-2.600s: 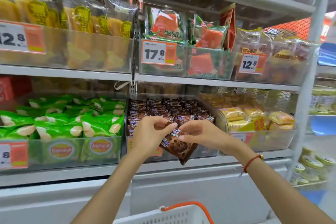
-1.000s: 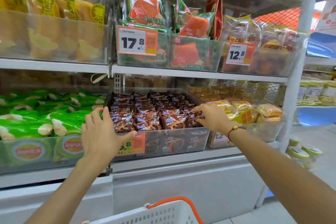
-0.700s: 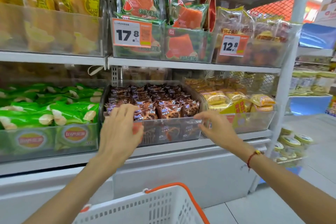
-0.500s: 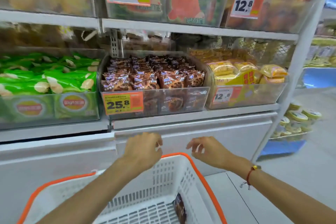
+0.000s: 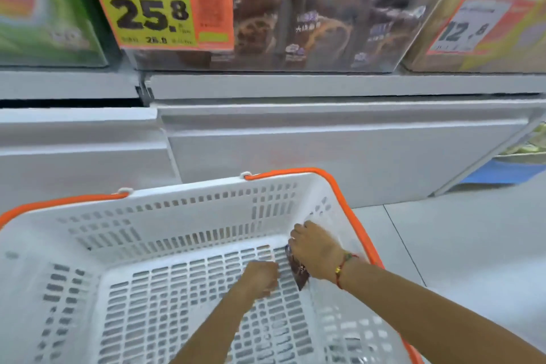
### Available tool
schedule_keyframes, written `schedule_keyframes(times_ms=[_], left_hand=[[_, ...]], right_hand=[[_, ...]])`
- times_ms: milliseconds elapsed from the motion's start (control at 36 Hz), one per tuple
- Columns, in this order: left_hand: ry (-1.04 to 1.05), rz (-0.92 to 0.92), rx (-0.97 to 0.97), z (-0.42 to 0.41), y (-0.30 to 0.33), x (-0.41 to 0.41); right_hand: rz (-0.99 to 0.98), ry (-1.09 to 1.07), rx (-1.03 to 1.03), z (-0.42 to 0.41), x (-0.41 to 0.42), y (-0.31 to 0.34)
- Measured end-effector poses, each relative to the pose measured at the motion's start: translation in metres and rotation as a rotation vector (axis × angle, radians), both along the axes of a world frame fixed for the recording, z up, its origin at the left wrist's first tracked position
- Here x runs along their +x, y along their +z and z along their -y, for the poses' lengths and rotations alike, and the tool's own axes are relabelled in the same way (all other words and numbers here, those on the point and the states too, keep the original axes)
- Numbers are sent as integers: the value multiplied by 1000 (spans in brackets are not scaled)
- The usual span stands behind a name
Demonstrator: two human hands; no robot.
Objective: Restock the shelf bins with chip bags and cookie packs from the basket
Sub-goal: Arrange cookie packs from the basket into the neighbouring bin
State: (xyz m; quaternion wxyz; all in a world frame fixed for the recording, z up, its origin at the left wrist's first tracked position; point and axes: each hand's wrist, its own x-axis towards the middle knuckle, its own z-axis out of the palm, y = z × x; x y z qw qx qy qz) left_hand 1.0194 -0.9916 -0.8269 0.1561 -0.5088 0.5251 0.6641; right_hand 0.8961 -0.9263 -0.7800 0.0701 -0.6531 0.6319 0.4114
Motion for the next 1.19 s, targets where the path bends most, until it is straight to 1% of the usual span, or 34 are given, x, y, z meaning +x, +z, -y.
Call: schedule_keyframes(times_ms=[56,111,194,306,361,444,528,611,667,722,778,861,889,944,1000,1111,1194], left_hand=[[106,1,103,-5,-14,-8],[175,-37,175,-10,-23,-14],[250,-112,268,-17,-25,-19],[386,-163,385,-18,-28,-17],[441,-159,452,-16,-24,-15],[444,-194,482,-6,-9,-8],[398,-272,450,9,9,7],[369,-410,479,27,37,22],[354,-484,460,39,55,29],[320,-535,399,47,75,34],[309,-590,359,52,96,37],[290,-693,294,53,129,37],[286,-723,260,52,140,37],[273,-778,173,49,161,36],[254,-830,92,42,180,34],[243,-936,26,29,217,25],[212,-964,-75,24,242,17]], right_hand=[[-88,92,46,3,-2,-12],[-123,139,86,8,-2,-20],[-62,112,80,18,-3,-26],[39,166,-39,20,-6,-19],[120,136,-89,21,-7,-11],[275,-6,-167,25,-8,9],[545,-260,-223,28,-13,37],[759,-384,-316,28,-15,72],[879,-439,-419,26,-13,96],[996,-497,-525,23,-12,118],[1069,-560,-625,21,-13,135],[1147,-669,-715,17,-14,162],[1216,-720,-722,15,-11,174],[1281,-751,-769,12,-7,194],[1271,-789,-837,11,-1,212],[1123,-652,-1004,6,2,238],[1142,-592,-1094,-2,1,255]])
